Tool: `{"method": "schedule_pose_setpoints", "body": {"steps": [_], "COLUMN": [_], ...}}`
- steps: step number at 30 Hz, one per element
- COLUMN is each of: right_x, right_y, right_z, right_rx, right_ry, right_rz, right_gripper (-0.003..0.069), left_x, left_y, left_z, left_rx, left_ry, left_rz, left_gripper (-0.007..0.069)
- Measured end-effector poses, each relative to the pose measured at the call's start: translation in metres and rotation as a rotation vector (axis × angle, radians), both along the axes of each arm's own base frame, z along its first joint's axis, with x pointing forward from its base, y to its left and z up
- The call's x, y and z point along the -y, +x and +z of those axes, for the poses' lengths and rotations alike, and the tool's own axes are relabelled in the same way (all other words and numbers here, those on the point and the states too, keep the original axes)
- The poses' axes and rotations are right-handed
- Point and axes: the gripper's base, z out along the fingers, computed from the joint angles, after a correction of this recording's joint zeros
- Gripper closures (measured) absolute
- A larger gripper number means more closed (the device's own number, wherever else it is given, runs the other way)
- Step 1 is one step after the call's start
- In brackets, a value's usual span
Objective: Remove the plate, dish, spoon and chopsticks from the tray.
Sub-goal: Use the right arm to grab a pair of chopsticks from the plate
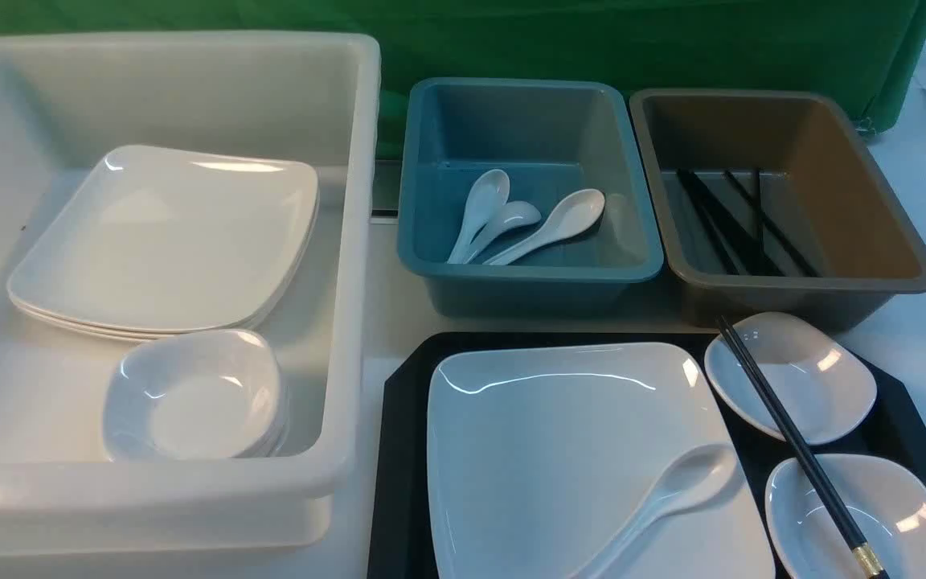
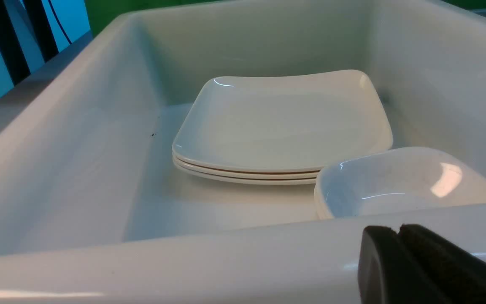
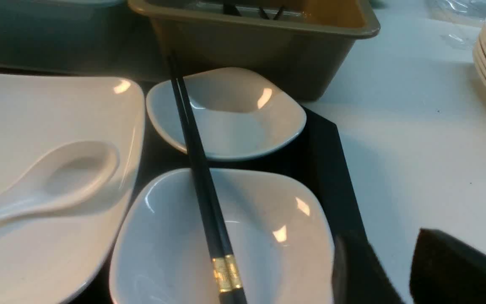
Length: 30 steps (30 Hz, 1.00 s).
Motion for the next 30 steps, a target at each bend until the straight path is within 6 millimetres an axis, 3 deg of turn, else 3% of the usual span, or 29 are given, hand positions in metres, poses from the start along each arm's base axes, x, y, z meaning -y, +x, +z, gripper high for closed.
{"method": "schedule_pose_setpoints", "body": {"steps": [23,30], "right_x": [0.0,0.0], "right_y": [0.0,0.0], "right_z": [0.0,0.001], "right_rx": [0.0,0.014], "right_ry": [0.001,0.007], "right_rz": [0.0,0.001], "right_gripper": [0.0419,0.0419], "left_x": [0.0,-0.006], "left_y": [0.001,-0.003], "left_z": [0.005,0.037], "left_rx": [0.062,0.44], "left_ry": [-0.021,-0.485], "left_rz": [0.0,0.035], "left_gripper": [0.0607,0.0607]}}
